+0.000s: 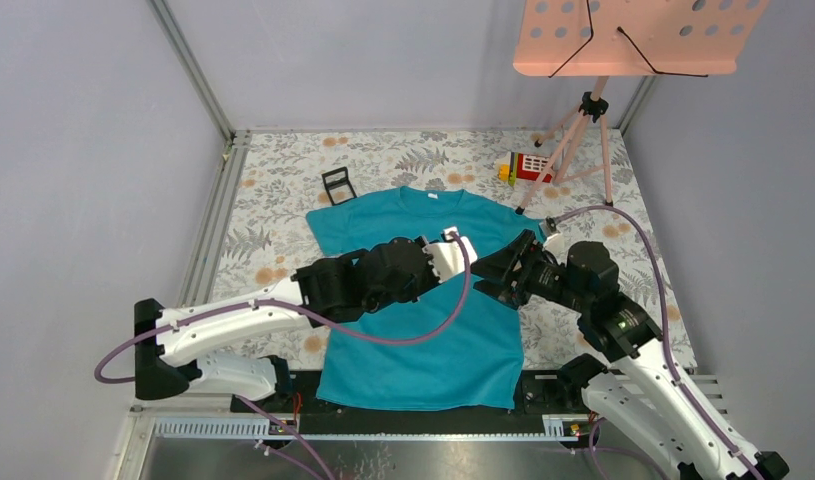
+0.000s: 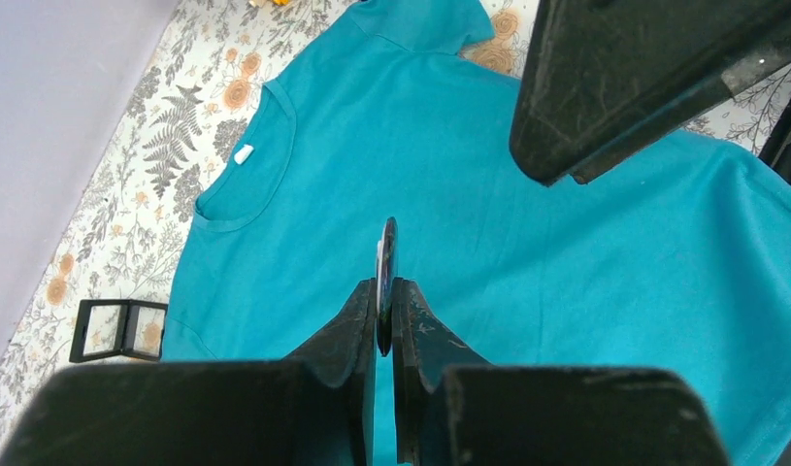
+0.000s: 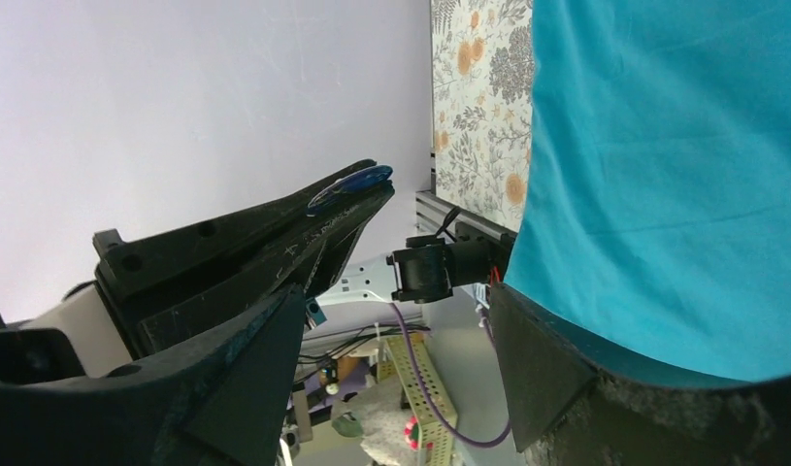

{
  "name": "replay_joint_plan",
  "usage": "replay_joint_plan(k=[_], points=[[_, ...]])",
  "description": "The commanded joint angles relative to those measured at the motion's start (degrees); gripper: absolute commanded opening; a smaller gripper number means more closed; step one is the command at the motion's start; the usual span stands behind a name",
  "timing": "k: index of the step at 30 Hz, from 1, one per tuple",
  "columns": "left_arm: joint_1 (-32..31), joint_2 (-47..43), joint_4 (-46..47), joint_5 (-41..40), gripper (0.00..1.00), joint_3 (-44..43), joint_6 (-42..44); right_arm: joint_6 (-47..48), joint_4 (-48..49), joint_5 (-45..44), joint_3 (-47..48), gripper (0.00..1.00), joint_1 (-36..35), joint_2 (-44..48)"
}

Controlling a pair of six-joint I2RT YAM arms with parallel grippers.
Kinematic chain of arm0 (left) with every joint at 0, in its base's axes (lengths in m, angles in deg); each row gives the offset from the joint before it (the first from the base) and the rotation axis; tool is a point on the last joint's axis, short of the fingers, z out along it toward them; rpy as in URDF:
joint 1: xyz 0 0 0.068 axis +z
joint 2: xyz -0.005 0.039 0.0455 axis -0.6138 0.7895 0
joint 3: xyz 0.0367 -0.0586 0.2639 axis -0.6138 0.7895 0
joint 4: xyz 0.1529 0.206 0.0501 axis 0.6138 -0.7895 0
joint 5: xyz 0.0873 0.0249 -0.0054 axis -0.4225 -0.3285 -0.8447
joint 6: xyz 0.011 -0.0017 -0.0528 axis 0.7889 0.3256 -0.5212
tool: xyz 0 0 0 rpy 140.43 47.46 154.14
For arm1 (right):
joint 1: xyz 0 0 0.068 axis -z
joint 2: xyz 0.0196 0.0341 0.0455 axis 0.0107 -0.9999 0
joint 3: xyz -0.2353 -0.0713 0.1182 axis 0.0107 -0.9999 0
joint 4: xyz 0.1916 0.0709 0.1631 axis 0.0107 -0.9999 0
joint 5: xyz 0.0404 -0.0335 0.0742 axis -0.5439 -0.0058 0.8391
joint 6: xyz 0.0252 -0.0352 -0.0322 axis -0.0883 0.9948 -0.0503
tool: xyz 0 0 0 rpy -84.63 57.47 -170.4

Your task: Pin the brooch onto the clothing

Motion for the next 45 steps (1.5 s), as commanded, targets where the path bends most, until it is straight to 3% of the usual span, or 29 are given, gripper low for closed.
replay_joint_plan(k=[1, 13, 25, 33, 37, 38, 39, 43, 45], points=[[-0.2, -3.9, 9.3, -1.2, 0.03, 3.5, 3.4, -5.9, 2.9, 0.7, -1.2, 0.75, -0.7, -0.2], [-3.6, -1.6, 8.5, -3.1, 0.04, 5.1, 7.3, -17.5, 16.7, -0.2, -4.2, 0.65, -2.0, -4.9], [-5.5, 0.2, 8.3, -5.5, 0.05, 6.6, 8.4, -21.6, 19.5, -1.8, -5.4, 0.47, -5.2, -9.3], [-6.6, 3.0, 8.9, -8.3, 0.06, 7.2, 8.9, -20.5, 22.2, -0.9, -4.7, 0.23, -6.8, -14.3], [-7.8, 3.1, 9.1, -10.7, 0.07, 8.4, 9.5, -18.6, 20.1, -2.3, -4.3, 0.00, -7.0, -14.9], [-8.0, 3.0, 9.3, -10.9, 0.07, 8.8, 9.7, -18.8, 20.5, -3.0, -5.0, 0.00, -7.0, -14.5], [-8.2, 2.8, 9.3, -11.1, 0.10, 9.1, 9.7, -19.1, 21.2, -3.7, -5.7, 0.00, -7.0, -14.0], [-8.8, 1.8, 9.9, -12.1, 0.64, 9.8, 9.9, -18.9, 21.8, -8.3, -8.1, 0.00, -7.0, -10.5], [-9.0, 1.1, 11.6, -13.2, 0.82, 10.7, 10.4, -18.3, 20.5, -10.6, -9.0, 0.00, -7.0, -8.8]])
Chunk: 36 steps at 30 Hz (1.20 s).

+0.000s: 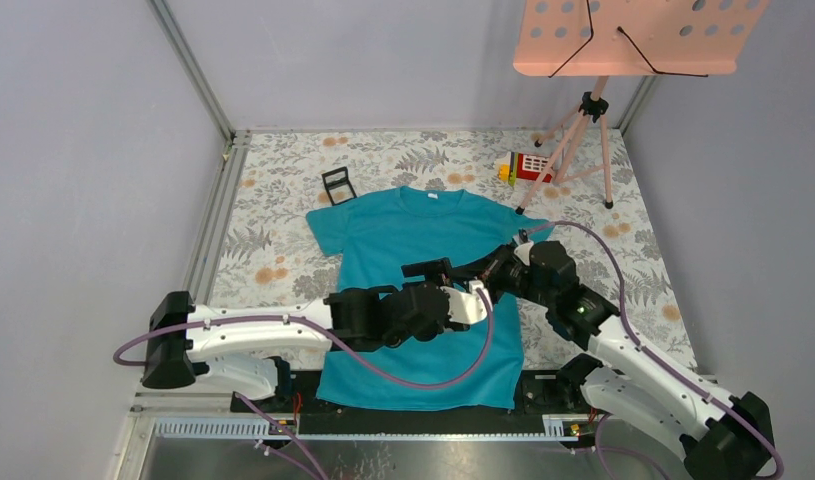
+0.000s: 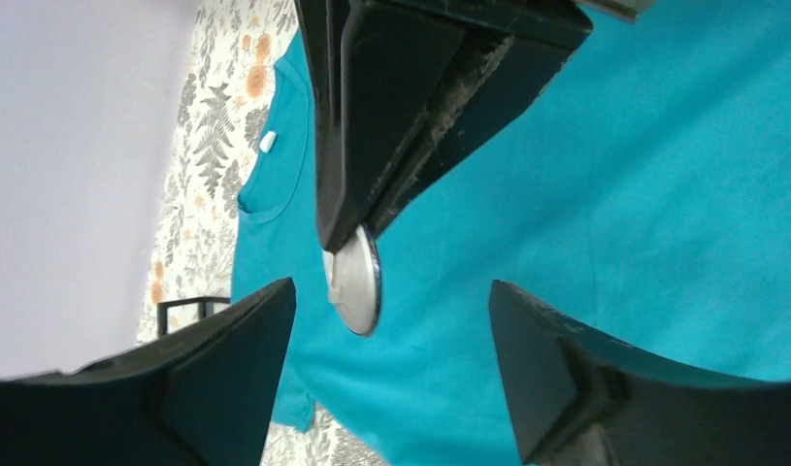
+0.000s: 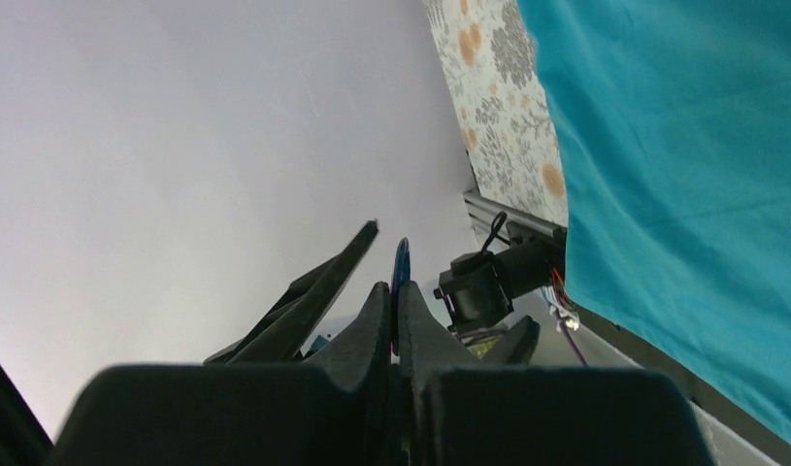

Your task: Pin the brooch onto the clothing

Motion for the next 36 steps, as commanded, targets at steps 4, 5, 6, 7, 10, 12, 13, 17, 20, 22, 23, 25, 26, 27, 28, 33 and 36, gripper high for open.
replay_joint_plan(k=[4, 5, 6, 7, 10, 12, 13, 17, 20, 22, 23, 25, 26, 27, 28, 33, 36], points=[[-0.8, -4.3, 6.0, -2.7, 0.99, 1.9, -0.8, 3.9, 3.2, -9.3, -2.5, 0.00, -0.3, 5.7], [-0.8, -5.1, 5.8, -2.4, 0.99, 2.0, -2.2, 4.9, 3.2, -9.4, -2.6, 0.00, 0.0, 5.9], [-0.8, -6.0, 5.3, -2.0, 0.99, 2.0, -3.2, 6.3, 3.2, -9.4, -2.7, 0.00, 0.3, 6.0], [-0.8, -7.2, 5.0, -1.4, 0.99, 2.0, -5.7, 7.6, 3.2, -9.3, -2.8, 0.00, 0.8, 6.2], [-0.5, -10.9, 3.4, 4.1, 0.99, 2.1, -12.9, 12.7, 3.4, -9.0, -2.8, 0.00, 3.0, 7.8], [-0.1, -13.2, 2.8, 8.4, 0.99, 1.6, -18.4, 17.3, 3.3, -8.2, -2.5, 0.00, 5.0, 10.0], [0.2, -14.3, 3.1, 10.3, 0.99, 1.0, -21.6, 19.2, 2.9, -7.9, -2.3, 0.00, 5.9, 11.3], [3.3, -17.0, 4.2, 16.4, 0.99, -3.4, -34.2, 25.0, 2.3, -7.3, -2.2, 0.00, 8.9, 17.8], [8.2, -18.4, 10.2, 25.5, 0.99, -3.1, -44.4, 29.5, 4.5, -5.2, -1.6, 0.00, 9.1, 22.0], [11.0, -19.6, 17.2, 31.0, 0.99, -0.3, -50.8, 31.6, 5.0, -3.1, -0.4, 0.00, 9.1, 23.8], [12.4, -20.1, 21.1, 33.5, 0.99, 1.3, -54.5, 32.3, 5.0, -2.2, 0.2, 0.00, 9.1, 24.5], [15.8, -20.7, 29.1, 38.5, 0.99, 4.8, -61.5, 33.4, 5.1, -1.0, 1.3, 0.00, 9.1, 25.8], [17.0, -20.7, 32.9, 40.2, 0.99, 6.5, -64.8, 33.6, 5.4, -0.8, 1.6, 0.00, 9.1, 26.4], [17.9, -20.6, 36.5, 42.0, 0.99, 7.9, -67.6, 33.6, 6.0, -0.7, 1.8, 0.00, 9.1, 26.8], [18.5, -20.2, 40.2, 43.4, 0.99, 9.1, -70.0, 33.6, 6.7, -0.8, 1.8, 0.00, 9.1, 27.1], [18.9, -16.8, 45.2, 46.3, 0.99, 9.6, -74.6, 30.8, 12.7, -1.6, 0.3, 0.00, 9.1, 26.0], [18.8, -16.0, 46.5, 45.9, 0.99, 10.6, -77.0, 27.3, 20.1, -0.2, -0.5, 0.00, 9.1, 23.7]])
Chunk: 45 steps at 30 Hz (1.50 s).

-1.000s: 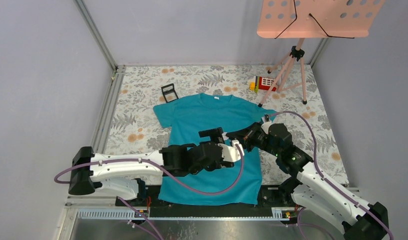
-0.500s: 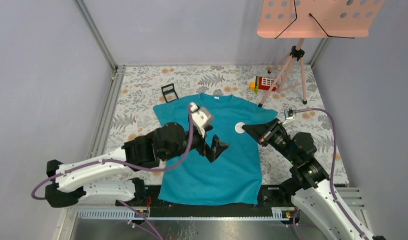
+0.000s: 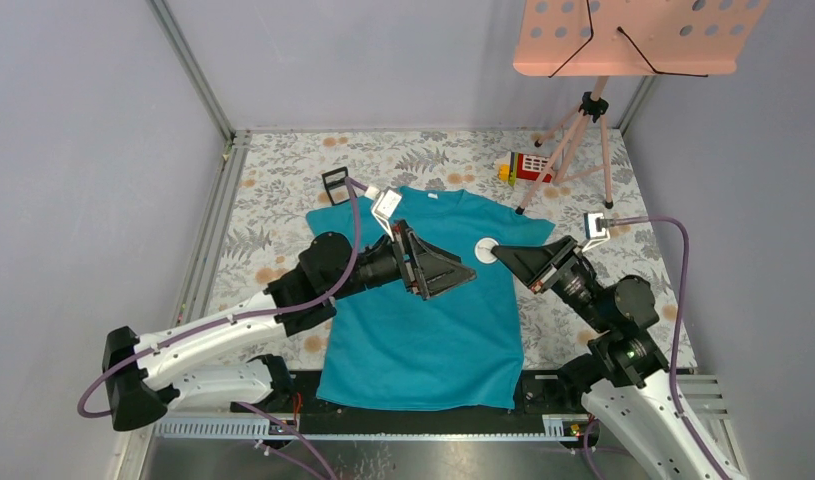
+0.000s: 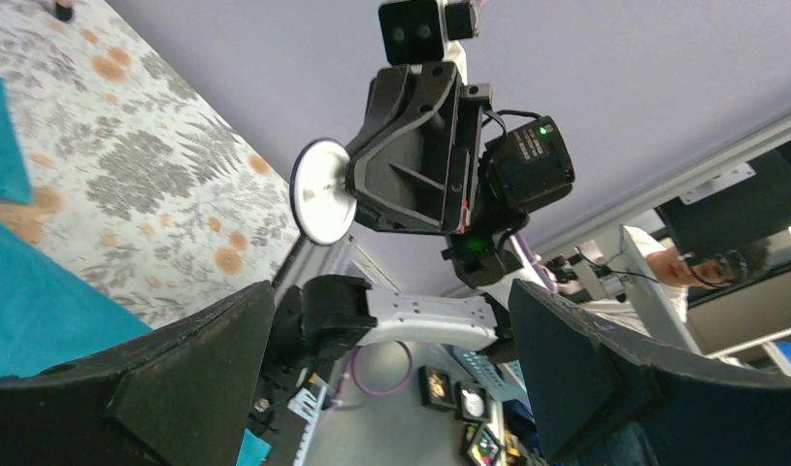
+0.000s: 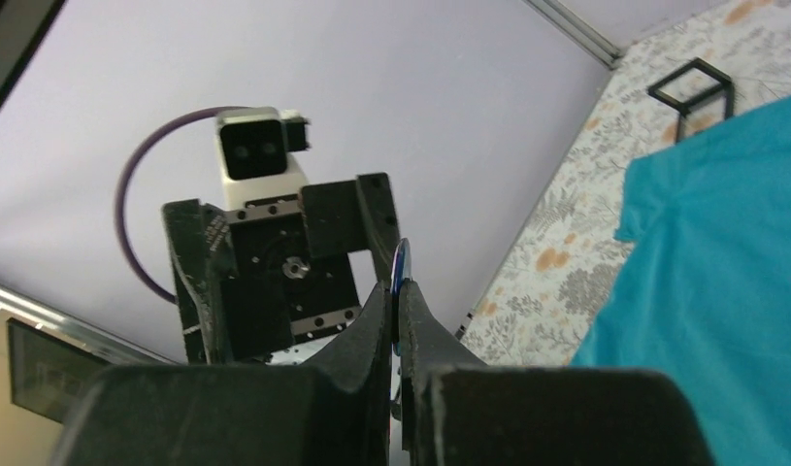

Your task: Pin the brooch onto the clothing

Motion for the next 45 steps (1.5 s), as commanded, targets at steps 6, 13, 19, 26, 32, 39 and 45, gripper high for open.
replay_joint_plan(k=[6, 13, 19, 26, 32, 39, 45], points=[[0.2, 2.0, 14.5, 4.0, 0.85, 1.9, -9.3, -3.9, 14.3, 4.1, 2.6, 0.00, 0.2, -4.3], [0.2, 4.0, 17.8, 3.2, 0.62, 1.8, -11.4, -5.4, 14.7, 4.9, 2.7, 0.00, 0.2, -3.9], [0.2, 5.6, 18.5, 2.8, 0.57, 0.9, -12.3, -6.5, 15.8, 6.0, 3.4, 0.00, 0.2, -4.1], [0.2, 7.3, 20.2, 2.4, 0.43, 0.5, -13.9, -7.2, 15.5, 7.1, 3.9, 0.00, 0.2, -4.2], [0.2, 7.7, 20.8, 2.4, 0.38, 0.4, -14.0, -7.1, 14.9, 7.1, 3.8, 0.00, 0.2, -4.0], [0.2, 7.9, 21.9, 2.1, 0.35, 0.6, -14.4, -7.1, 14.9, 7.7, 4.0, 0.00, 0.2, -4.5], [0.2, 7.9, 22.4, 2.0, 0.31, 0.8, -14.4, -7.1, 15.0, 8.1, 4.1, 0.00, 0.2, -4.7]])
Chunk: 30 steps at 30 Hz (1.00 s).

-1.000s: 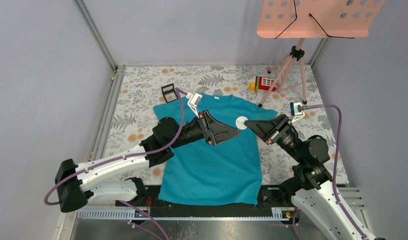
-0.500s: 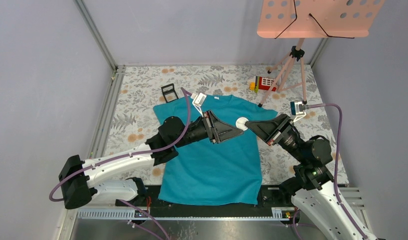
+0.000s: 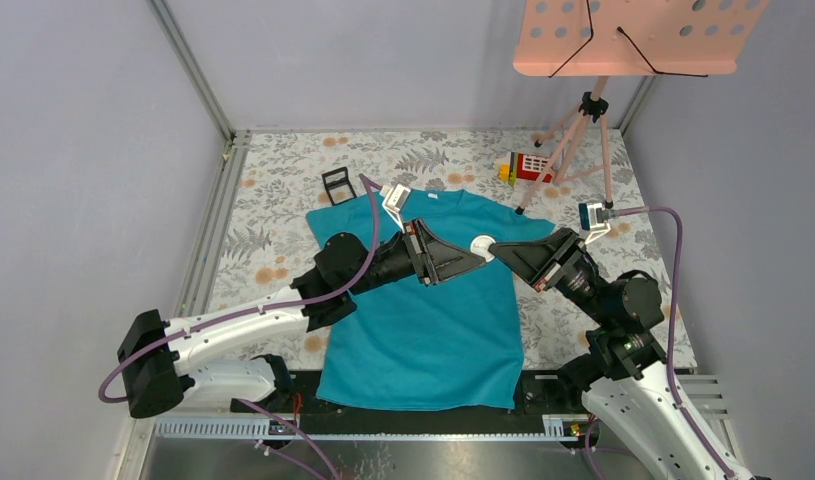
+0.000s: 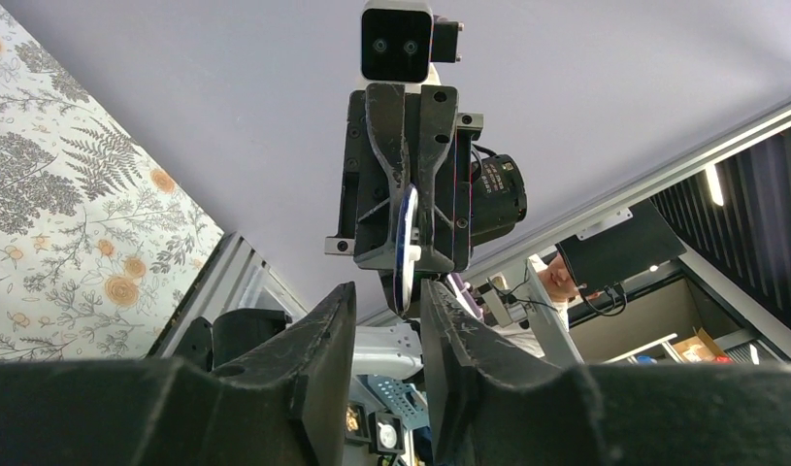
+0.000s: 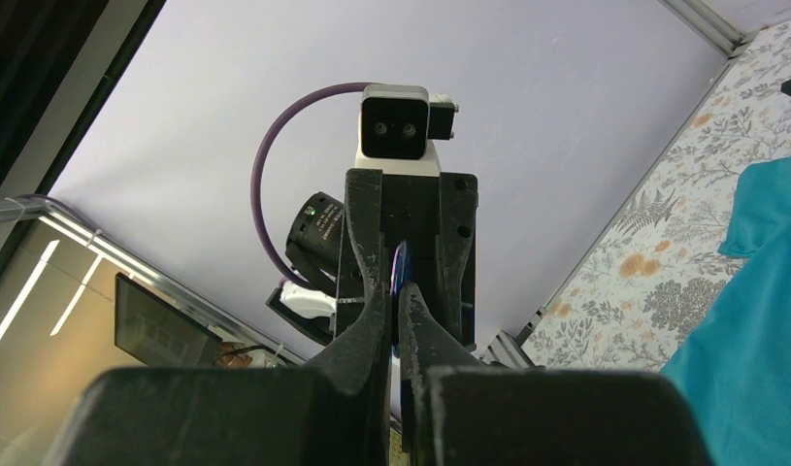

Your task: Pin the brooch onto the clothing

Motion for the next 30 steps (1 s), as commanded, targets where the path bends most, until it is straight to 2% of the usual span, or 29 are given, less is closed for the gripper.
replay_joint_plan(k=[1, 4, 10, 11, 13, 14, 17, 19, 22, 26, 30], points=[[0.2, 0.1, 4.8, -0.5, 0.30, -1.3, -0.3, -0.1, 2.7, 1.8, 2.4, 0.00, 0.2, -0.3], [0.2, 0.1, 4.7, -0.6, 0.18, -1.2, -0.2, 0.0, 2.6, 2.0, 2.4, 0.00, 0.2, -0.4], [0.3, 0.1, 3.1, -0.6, 0.00, -1.1, 0.9, 0.2, 1.0, 2.3, 2.3, 0.00, 0.2, -0.5], [0.3, 0.1, 2.3, -0.4, 0.00, -1.1, 1.3, 0.4, 0.0, 2.4, 2.4, 0.08, 0.2, -0.4], [0.7, -0.4, 0.1, 0.1, 0.00, -1.0, 2.5, 1.5, -3.5, 2.7, 3.1, 0.38, 0.2, 0.2], [1.1, -0.8, -0.9, 0.7, 0.00, -0.7, 2.9, 3.2, -6.8, 2.6, 4.3, 0.48, 0.2, 0.6], [2.7, -3.2, -4.4, 3.2, 0.00, 0.6, 5.2, 10.9, -23.9, 1.8, 9.9, 0.68, 0.2, 1.7], [3.9, -4.9, -8.5, 5.6, 0.00, 0.7, 8.7, 15.2, -32.4, 1.1, 13.4, 0.76, 0.2, 1.4], [4.7, -7.4, -18.6, 9.0, 0.00, -1.3, 17.0, 20.5, -39.8, 2.8, 17.5, 0.76, 0.2, -0.9], [4.9, -8.6, -29.0, 16.4, 0.00, -4.8, 26.0, 22.8, -43.4, 8.2, 20.5, 0.71, 0.3, -5.1], [4.9, -8.6, -29.2, 23.7, 0.00, -4.9, 26.6, 26.0, -45.4, 14.8, 23.2, 0.67, 0.2, -8.9]])
